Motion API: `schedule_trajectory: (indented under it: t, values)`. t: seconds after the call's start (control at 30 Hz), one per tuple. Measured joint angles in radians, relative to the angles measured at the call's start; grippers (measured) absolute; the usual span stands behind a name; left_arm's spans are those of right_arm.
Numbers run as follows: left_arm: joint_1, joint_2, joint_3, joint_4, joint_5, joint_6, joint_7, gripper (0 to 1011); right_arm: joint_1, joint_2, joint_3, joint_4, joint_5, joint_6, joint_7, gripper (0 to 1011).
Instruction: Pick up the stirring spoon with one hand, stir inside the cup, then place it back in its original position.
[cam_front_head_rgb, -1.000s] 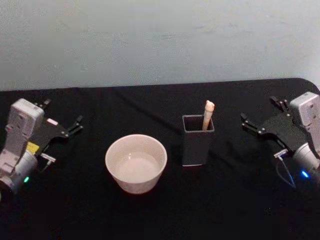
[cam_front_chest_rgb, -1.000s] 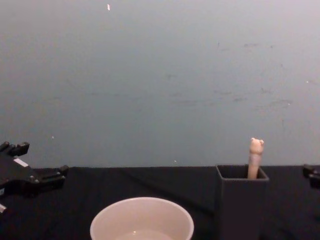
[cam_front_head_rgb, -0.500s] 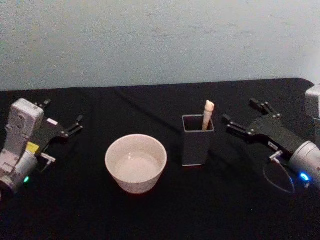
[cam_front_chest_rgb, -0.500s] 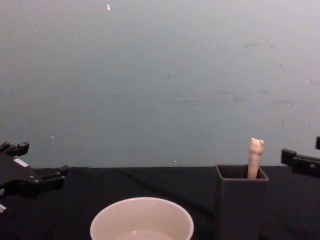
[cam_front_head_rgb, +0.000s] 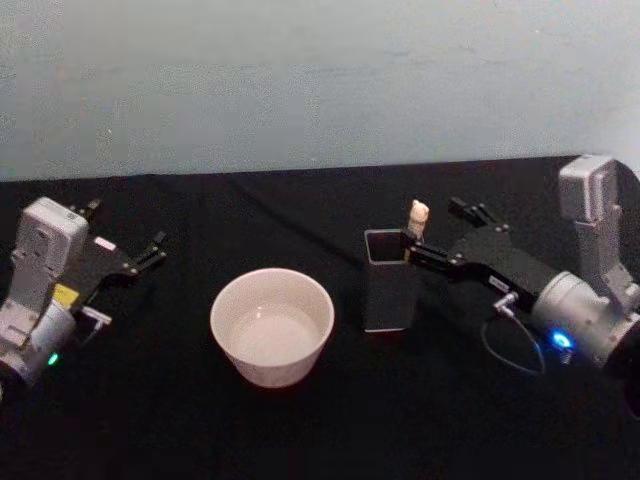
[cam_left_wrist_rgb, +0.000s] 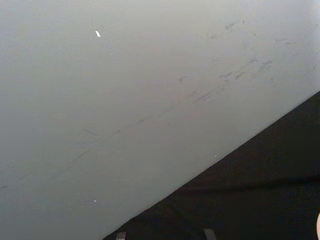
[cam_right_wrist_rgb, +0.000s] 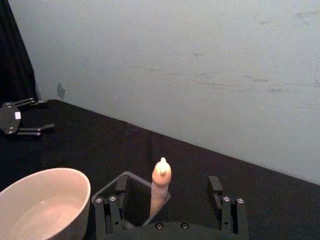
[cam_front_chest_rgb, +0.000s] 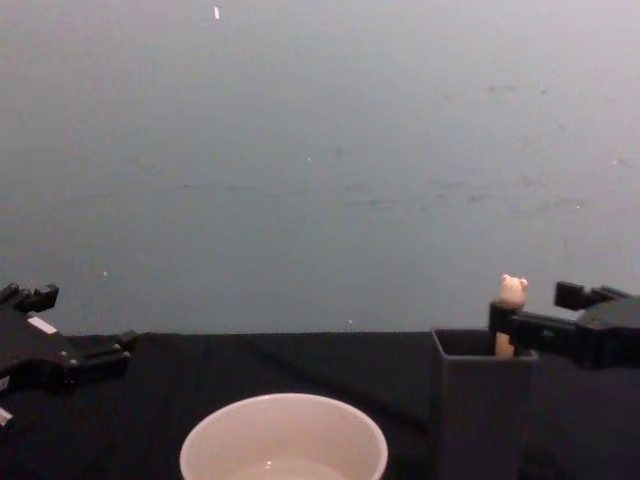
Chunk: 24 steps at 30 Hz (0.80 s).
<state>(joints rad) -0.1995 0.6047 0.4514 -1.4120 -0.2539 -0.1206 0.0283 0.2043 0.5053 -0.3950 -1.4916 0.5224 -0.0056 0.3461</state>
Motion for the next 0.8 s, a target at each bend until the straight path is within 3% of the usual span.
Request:
schedule_trajectory:
  t: [0.33, 0.8]
  values:
    - [0.0, 0.0, 0.0, 0.0, 0.0, 0.0, 0.0, 1002, 0.05, -0.063, -0.007, 0.067, -0.037, 0.012, -0.001, 1000]
    - [0.0, 0.0, 0.0, 0.0, 0.0, 0.0, 0.0, 1001, 0.049, -0.061, -0.007, 0.065, -0.038, 0.012, -0.001, 976]
